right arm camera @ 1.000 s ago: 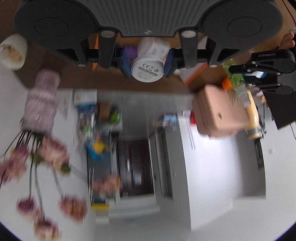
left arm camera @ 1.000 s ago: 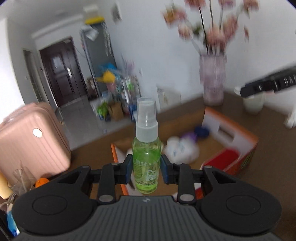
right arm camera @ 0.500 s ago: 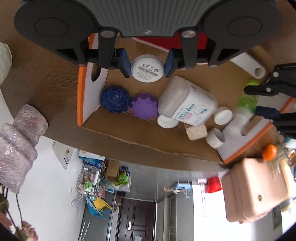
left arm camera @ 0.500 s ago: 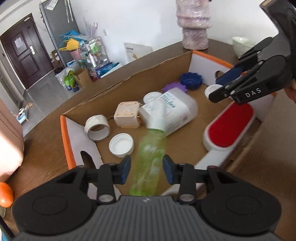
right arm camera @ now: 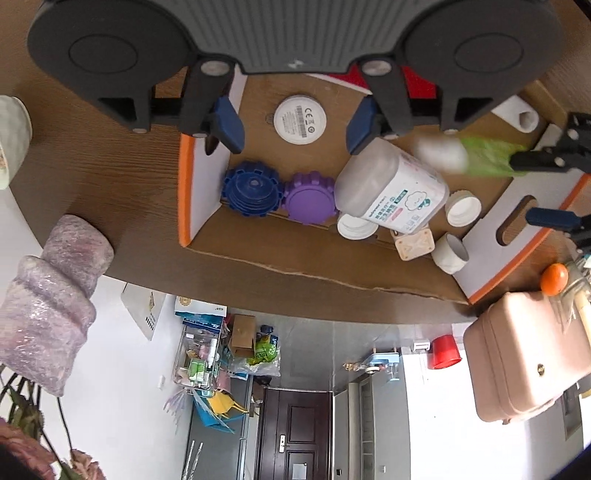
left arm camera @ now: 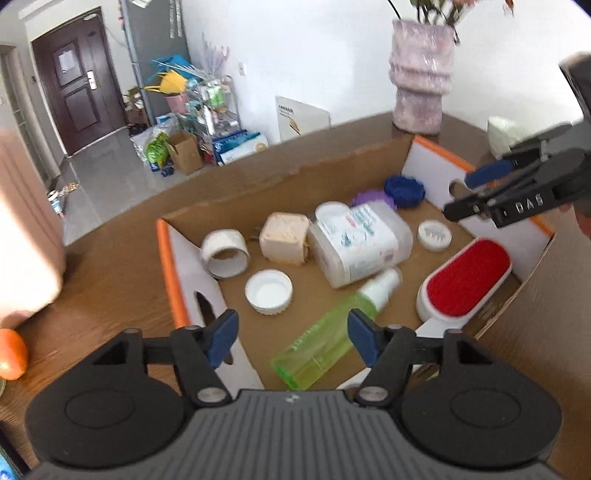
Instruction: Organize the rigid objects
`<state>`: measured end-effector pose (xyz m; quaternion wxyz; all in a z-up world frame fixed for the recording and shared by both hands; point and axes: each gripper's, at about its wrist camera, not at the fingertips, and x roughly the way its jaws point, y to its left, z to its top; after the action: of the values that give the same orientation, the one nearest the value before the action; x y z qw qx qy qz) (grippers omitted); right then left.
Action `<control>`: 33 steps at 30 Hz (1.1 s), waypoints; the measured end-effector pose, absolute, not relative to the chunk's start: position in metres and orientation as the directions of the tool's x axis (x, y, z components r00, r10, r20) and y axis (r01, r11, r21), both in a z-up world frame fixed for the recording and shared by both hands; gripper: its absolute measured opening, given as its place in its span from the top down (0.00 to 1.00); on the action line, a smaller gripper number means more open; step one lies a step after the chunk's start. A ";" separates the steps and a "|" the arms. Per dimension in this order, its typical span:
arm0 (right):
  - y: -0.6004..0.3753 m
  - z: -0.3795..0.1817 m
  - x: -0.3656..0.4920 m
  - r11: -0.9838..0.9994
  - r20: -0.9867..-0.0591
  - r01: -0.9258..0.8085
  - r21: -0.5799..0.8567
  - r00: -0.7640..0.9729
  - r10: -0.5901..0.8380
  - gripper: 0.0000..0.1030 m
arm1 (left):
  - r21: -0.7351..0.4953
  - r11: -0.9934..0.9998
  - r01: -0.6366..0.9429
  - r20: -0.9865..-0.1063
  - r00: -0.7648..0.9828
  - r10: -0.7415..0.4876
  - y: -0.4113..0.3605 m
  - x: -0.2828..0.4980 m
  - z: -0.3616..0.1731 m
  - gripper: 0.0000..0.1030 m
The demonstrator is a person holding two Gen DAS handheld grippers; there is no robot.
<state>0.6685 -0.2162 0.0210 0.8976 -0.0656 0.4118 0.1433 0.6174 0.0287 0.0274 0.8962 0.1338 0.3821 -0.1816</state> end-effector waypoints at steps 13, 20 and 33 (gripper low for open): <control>-0.232 0.123 0.585 0.948 -0.660 -0.316 -0.024 0.718 0.223 0.28 | 0.149 0.943 0.296 -0.592 0.791 -0.155 0.027 0.534 0.144 0.20; -0.245 0.187 0.507 0.955 -0.488 -0.295 -0.031 0.838 0.243 0.18 | 0.155 0.960 0.232 -0.462 0.876 -0.138 0.019 0.469 0.197 0.08; -0.254 0.202 0.384 0.965 -0.156 -0.263 0.003 0.953 0.260 0.08 | 0.115 0.980 0.163 -0.200 0.970 -0.138 0.006 0.354 0.211 0.00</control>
<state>0.3837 -0.2542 0.2020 0.9881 -0.0087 0.0775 0.1323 0.3541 0.0058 0.2108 0.9903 0.0653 0.0959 -0.0759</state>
